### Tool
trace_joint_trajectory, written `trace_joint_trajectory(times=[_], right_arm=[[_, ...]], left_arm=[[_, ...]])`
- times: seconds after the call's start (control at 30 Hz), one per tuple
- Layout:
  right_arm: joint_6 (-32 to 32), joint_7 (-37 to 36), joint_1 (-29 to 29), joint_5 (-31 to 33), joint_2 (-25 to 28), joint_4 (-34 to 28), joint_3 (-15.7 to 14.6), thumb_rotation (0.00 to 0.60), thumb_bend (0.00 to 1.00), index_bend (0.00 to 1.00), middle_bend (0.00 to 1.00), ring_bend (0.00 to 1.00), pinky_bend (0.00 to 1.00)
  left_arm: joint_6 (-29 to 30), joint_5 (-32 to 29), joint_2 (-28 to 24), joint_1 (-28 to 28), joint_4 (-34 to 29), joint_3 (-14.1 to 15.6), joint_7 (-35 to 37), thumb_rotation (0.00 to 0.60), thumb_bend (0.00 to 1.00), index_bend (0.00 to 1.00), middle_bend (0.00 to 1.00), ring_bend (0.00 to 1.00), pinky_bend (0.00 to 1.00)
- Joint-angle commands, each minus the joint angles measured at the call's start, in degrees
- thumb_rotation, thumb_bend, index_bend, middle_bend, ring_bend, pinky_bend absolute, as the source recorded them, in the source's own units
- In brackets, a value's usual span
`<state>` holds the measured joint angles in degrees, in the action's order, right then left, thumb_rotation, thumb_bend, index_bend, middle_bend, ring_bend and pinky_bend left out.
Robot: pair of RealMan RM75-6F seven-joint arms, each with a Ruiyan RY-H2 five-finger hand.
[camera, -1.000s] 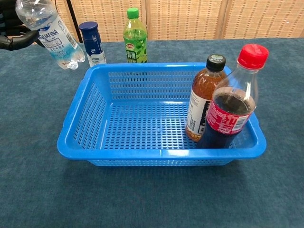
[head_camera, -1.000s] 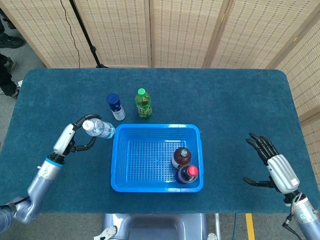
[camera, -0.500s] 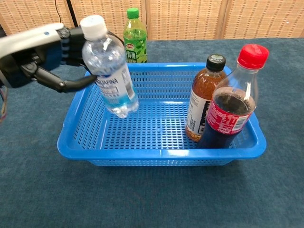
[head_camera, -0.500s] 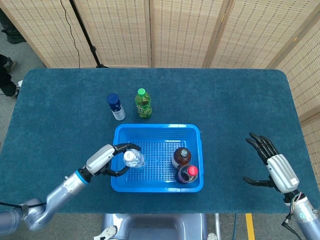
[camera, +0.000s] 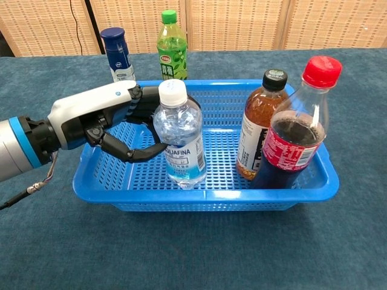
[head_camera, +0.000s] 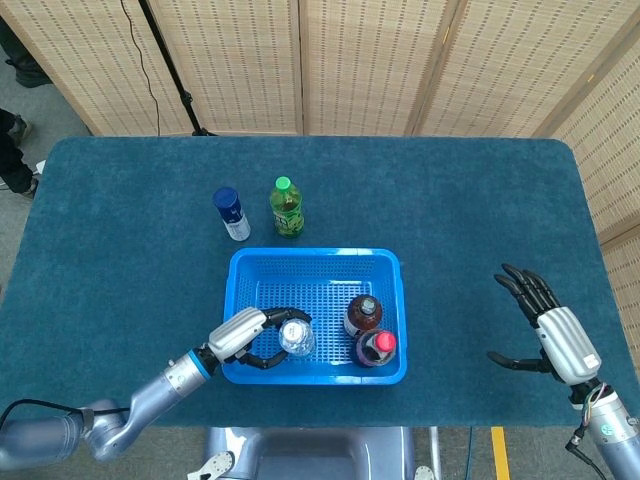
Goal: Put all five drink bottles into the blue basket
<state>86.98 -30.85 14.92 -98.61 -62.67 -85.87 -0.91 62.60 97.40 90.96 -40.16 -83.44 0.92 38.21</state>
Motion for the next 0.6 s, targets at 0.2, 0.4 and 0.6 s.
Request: trace_joint_trajectory(times=[0.2,0.4,0.6], right_arm=[[-0.13,0.17,-0.03,-0.19,0.00,-0.09,-0.03,0.600,0.00,0.00,0.00,0.00,0.00],[0.28,0.15,-0.21,-0.38,0.10,-0.18,0.03,0.600,0.00,0.00,0.00,0.00,0.00],[0.66,0.12,-0.37,-0.63,0.21,-0.28,0.06,0.600,0.00,0.00,0.00,0.00,0.00]], left_arm=[[-2.55,-0.15,-0.07,-1.18,0.23,1.79,-0.85,0.600,0.40,0.29,0.20,0.19,0.37],[-3.57,-0.32,-2.16,-2.01,-0.36,2.58,-0.35,0.600,0.25,0.07,0.00,0.00,0.04],[-0.39,0.73,-4.53,-1.12,-2.04,3.29,0.31,0.600,0.21,0.00,0.00,0.00,0.00]])
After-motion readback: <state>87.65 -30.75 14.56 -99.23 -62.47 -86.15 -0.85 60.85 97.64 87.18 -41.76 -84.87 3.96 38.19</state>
